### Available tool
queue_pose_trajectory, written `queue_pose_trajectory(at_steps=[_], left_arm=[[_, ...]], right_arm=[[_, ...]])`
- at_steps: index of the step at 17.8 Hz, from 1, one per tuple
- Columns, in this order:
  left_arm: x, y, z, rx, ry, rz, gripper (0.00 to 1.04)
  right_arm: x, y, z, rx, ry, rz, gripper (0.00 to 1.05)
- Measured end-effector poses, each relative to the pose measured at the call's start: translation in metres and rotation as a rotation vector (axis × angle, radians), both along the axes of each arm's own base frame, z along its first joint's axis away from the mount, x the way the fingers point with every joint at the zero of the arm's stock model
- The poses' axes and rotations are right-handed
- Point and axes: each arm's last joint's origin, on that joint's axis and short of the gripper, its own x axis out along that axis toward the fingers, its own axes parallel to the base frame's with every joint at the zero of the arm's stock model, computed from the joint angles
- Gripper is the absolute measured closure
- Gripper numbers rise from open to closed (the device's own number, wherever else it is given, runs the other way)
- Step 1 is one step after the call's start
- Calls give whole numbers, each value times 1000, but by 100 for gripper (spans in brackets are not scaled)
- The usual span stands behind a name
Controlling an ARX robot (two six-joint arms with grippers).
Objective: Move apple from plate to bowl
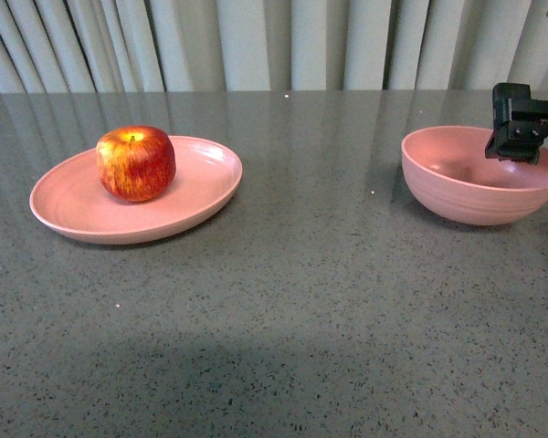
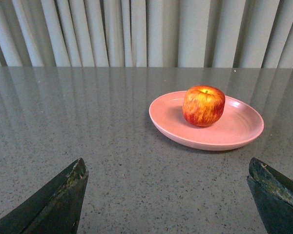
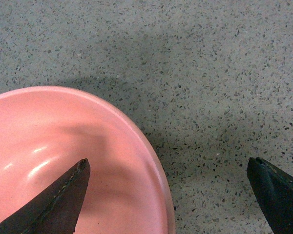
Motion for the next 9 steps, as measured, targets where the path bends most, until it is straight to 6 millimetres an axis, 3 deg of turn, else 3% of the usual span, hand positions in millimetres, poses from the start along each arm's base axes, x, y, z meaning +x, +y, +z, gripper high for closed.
queue_pose_trajectory(at_steps=[9], left_arm=[[0,0,0,0,0,0,7]], right_arm=[[-1,1,-5,24,19,4,10]])
